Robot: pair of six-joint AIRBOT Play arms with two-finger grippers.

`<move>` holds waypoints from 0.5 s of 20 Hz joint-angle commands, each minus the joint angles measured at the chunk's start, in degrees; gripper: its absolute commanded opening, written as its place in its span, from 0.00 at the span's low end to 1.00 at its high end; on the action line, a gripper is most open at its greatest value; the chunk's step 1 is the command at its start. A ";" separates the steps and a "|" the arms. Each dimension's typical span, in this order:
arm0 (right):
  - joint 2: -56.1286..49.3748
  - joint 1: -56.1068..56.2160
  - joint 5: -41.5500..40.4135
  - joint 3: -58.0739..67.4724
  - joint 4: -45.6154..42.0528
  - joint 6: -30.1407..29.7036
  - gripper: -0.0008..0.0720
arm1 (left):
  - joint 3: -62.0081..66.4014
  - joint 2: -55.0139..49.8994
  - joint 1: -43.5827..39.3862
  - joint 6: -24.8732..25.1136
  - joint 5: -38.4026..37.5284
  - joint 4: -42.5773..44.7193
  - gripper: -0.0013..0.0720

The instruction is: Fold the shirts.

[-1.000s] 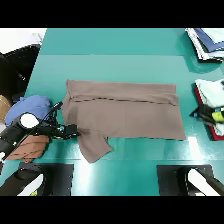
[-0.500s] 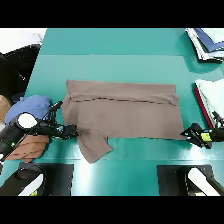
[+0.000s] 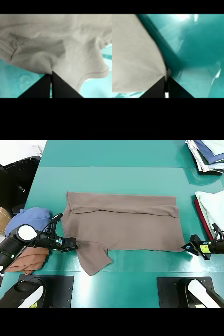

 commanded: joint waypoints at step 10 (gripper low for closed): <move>17.25 1.68 17.05 14.82 -9.09 -1.33 0.03 | 9.42 17.88 -0.04 -7.78 -21.62 6.23 0.04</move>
